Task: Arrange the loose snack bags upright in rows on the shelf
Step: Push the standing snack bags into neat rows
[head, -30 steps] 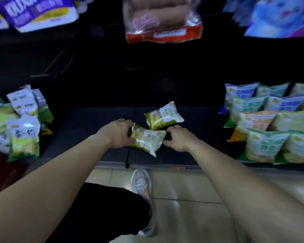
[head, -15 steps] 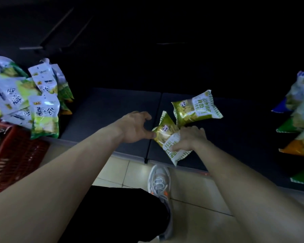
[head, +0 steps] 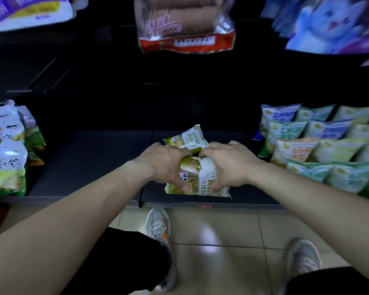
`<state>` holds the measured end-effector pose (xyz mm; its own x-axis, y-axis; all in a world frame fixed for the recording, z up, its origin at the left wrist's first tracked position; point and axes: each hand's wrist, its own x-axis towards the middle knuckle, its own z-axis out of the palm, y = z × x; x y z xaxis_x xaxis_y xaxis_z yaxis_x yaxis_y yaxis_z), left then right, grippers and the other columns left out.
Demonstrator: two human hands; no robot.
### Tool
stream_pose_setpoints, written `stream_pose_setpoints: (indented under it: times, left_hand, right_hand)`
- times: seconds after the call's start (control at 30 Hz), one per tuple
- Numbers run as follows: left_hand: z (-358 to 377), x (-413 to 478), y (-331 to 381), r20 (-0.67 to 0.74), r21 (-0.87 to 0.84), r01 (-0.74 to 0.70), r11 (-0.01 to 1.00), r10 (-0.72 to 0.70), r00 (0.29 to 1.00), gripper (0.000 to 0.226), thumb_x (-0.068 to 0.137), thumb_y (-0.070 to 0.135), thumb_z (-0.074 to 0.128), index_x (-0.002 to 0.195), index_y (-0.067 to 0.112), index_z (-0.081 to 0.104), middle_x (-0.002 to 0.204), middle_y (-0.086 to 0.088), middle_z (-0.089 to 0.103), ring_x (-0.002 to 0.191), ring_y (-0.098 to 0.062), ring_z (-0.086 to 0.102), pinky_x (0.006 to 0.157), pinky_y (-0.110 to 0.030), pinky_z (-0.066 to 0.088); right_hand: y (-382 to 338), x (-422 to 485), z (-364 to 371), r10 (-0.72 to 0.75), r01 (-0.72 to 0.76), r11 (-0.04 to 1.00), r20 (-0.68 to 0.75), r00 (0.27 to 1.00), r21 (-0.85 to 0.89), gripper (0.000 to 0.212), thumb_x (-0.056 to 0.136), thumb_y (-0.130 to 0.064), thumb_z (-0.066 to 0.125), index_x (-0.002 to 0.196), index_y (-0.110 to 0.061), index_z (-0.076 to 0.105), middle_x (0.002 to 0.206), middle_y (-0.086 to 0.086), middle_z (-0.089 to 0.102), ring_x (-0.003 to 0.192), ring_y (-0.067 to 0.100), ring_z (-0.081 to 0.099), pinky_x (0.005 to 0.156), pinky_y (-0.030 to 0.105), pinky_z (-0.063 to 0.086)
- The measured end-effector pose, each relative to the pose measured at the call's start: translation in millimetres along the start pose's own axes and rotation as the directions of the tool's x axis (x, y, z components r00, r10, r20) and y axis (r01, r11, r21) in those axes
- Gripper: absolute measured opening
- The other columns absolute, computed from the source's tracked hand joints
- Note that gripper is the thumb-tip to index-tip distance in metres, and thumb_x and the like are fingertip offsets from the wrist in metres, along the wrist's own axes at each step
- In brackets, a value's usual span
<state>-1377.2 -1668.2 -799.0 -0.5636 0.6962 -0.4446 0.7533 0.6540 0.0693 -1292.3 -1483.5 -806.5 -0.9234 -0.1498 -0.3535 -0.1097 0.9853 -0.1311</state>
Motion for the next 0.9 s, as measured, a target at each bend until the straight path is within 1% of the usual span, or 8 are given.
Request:
stream_pose_setpoints:
  times: [0.07, 0.17, 0.3, 0.43, 0.53, 0.7, 0.8, 0.9]
  left_hand:
    - [-12, -1, 18, -0.057, -0.024, -0.027, 0.999, 0.026, 0.998, 0.094, 0.056, 0.072, 0.076, 0.138, 0.039, 0.044, 0.12, 0.008, 0.065, 0.109, -0.018, 0.058, 0.089, -0.033, 0.041]
    - [-22, -1, 41, -0.143, -0.163, -0.05, 0.985, 0.026, 0.989, 0.087, 0.056, 0.07, 0.079, 0.132, 0.04, 0.048, 0.107, 0.013, 0.065, 0.101, -0.016, 0.058, 0.081, -0.034, 0.048]
    - [-25, 5, 58, -0.191, -0.428, -0.069, 0.901, -0.016, 0.981, 0.084, 0.052, 0.068, 0.081, 0.125, 0.039, 0.052, 0.096, 0.017, 0.067, 0.091, -0.009, 0.062, 0.083, -0.035, 0.053]
    - [-23, 16, 73, -0.251, -0.656, -0.133, 0.743, -0.048, 0.967, 0.073, 0.052, 0.059, 0.088, 0.114, 0.034, 0.057, 0.094, 0.013, 0.071, 0.086, -0.003, 0.067, 0.083, -0.031, 0.054]
    - [-22, 23, 84, -0.224, -0.713, -0.157, 0.683, -0.011, 0.974, 0.07, 0.06, 0.043, 0.091, 0.118, 0.029, 0.055, 0.098, 0.013, 0.069, 0.088, -0.001, 0.066, 0.082, -0.026, 0.053]
    - [-28, 36, 109, -0.308, -0.704, -0.234, 0.67, 0.008, 0.951, 0.077, 0.064, 0.036, 0.091, 0.128, 0.025, 0.05, 0.107, 0.019, 0.06, 0.094, 0.005, 0.06, 0.072, -0.008, 0.047]
    - [-35, 45, 118, -0.377, -0.713, -0.288, 0.639, -0.003, 0.926, 0.067, 0.066, 0.027, 0.09, 0.122, 0.024, 0.053, 0.098, 0.014, 0.067, 0.087, 0.009, 0.062, 0.067, -0.007, 0.046]
    - [-39, 57, 123, -0.387, -0.669, -0.284, 0.686, 0.005, 0.922, 0.067, 0.065, 0.026, 0.091, 0.122, 0.025, 0.055, 0.094, 0.013, 0.069, 0.085, 0.005, 0.064, 0.068, -0.013, 0.05]
  right_hand:
    - [9, -28, -13, 0.021, -0.022, 0.999, -0.04, 0.999, -0.047, 0.103, 0.049, -0.076, 0.078, 0.136, -0.035, 0.043, 0.116, -0.011, 0.051, 0.109, 0.014, 0.054, 0.096, 0.039, 0.039]
    - [30, -70, -26, 0.085, -0.093, 0.995, -0.194, 0.977, -0.034, 0.108, 0.059, -0.071, 0.078, 0.148, -0.034, 0.028, 0.136, -0.008, 0.043, 0.124, 0.019, 0.048, 0.098, 0.039, 0.042]
    - [59, -108, -36, 0.314, -0.236, 0.937, -0.321, 0.893, 0.258, 0.118, 0.065, -0.06, 0.083, 0.156, -0.032, 0.013, 0.152, -0.006, 0.035, 0.13, 0.02, 0.048, 0.09, 0.036, 0.045]
    - [78, -118, -30, 0.402, -0.214, 0.788, -0.219, 0.889, 0.578, 0.083, 0.066, -0.052, 0.087, 0.135, -0.031, 0.047, 0.124, -0.012, 0.063, 0.099, 0.004, 0.062, 0.071, 0.022, 0.048]
    - [89, -122, -28, 0.4, -0.166, 0.73, -0.218, 0.89, 0.664, 0.063, 0.063, -0.046, 0.09, 0.114, -0.034, 0.055, 0.102, -0.018, 0.067, 0.088, 0.001, 0.066, 0.061, 0.017, 0.046]
    - [104, -120, -35, 0.392, -0.221, 0.824, -0.242, 0.888, 0.522, 0.097, 0.058, -0.048, 0.092, 0.14, -0.03, 0.046, 0.114, -0.013, 0.059, 0.105, 0.015, 0.06, 0.082, 0.035, 0.051]
    - [111, -114, -32, 0.359, -0.27, 0.898, -0.225, 0.906, 0.348, 0.102, 0.055, -0.059, 0.089, 0.143, -0.037, 0.041, 0.13, -0.007, 0.061, 0.114, 0.022, 0.057, 0.077, 0.036, 0.048]
    - [121, -111, -29, 0.362, -0.299, 0.912, -0.207, 0.909, 0.283, 0.104, 0.056, -0.061, 0.087, 0.145, -0.039, 0.038, 0.135, -0.006, 0.058, 0.123, 0.022, 0.051, 0.076, 0.034, 0.038]
